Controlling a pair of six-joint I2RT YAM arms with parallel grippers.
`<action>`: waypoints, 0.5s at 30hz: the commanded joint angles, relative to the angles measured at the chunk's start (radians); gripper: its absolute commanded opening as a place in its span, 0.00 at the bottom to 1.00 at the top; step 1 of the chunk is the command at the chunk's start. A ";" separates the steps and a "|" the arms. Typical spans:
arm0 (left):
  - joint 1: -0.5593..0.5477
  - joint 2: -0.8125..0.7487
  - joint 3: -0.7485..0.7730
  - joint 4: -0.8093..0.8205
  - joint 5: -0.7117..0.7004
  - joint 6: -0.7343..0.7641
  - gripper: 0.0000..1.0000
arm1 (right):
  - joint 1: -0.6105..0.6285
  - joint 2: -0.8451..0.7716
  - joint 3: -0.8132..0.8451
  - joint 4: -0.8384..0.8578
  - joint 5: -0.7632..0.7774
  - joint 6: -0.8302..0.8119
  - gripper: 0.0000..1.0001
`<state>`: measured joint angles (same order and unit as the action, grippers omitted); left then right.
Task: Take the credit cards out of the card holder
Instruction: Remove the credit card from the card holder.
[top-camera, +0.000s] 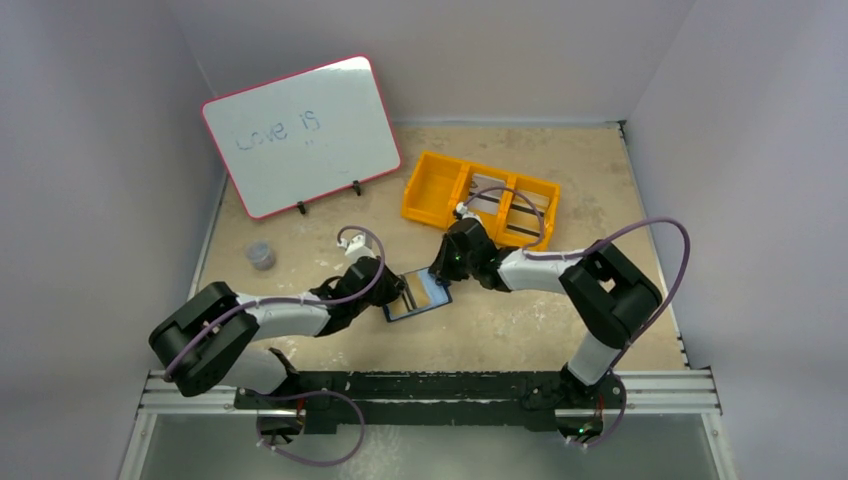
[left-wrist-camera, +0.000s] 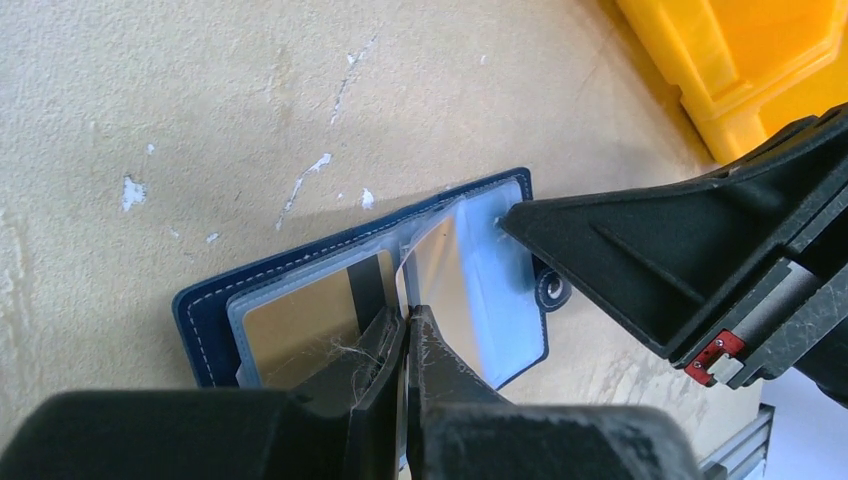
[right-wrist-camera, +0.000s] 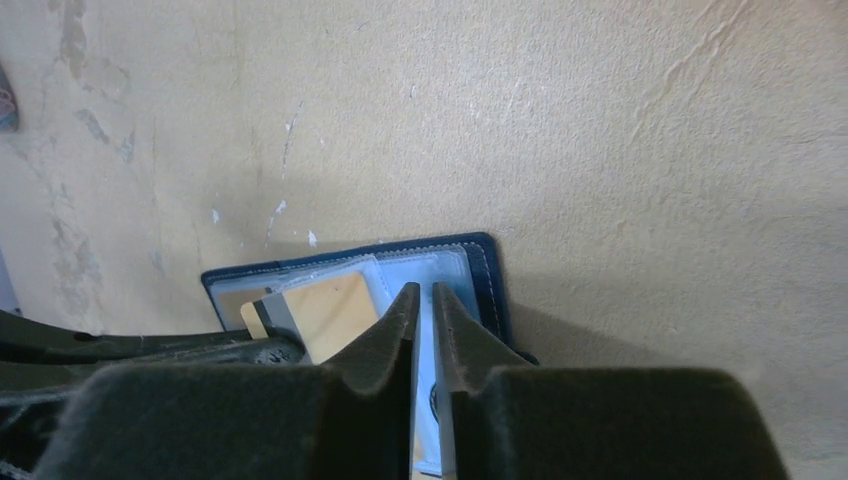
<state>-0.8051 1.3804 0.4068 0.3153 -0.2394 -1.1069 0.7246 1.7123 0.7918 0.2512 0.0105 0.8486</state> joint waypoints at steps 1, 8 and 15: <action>0.004 0.024 -0.050 0.043 0.007 0.031 0.00 | -0.008 -0.053 -0.070 -0.147 0.030 -0.150 0.20; 0.003 0.172 -0.049 0.218 0.058 -0.012 0.00 | -0.008 -0.073 -0.028 -0.192 -0.078 -0.228 0.29; 0.003 0.188 -0.047 0.178 0.012 -0.005 0.00 | -0.011 -0.005 0.006 -0.219 -0.112 -0.299 0.35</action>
<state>-0.8051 1.5368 0.3763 0.5892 -0.1894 -1.1412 0.7139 1.6333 0.7654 0.1757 -0.0975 0.6464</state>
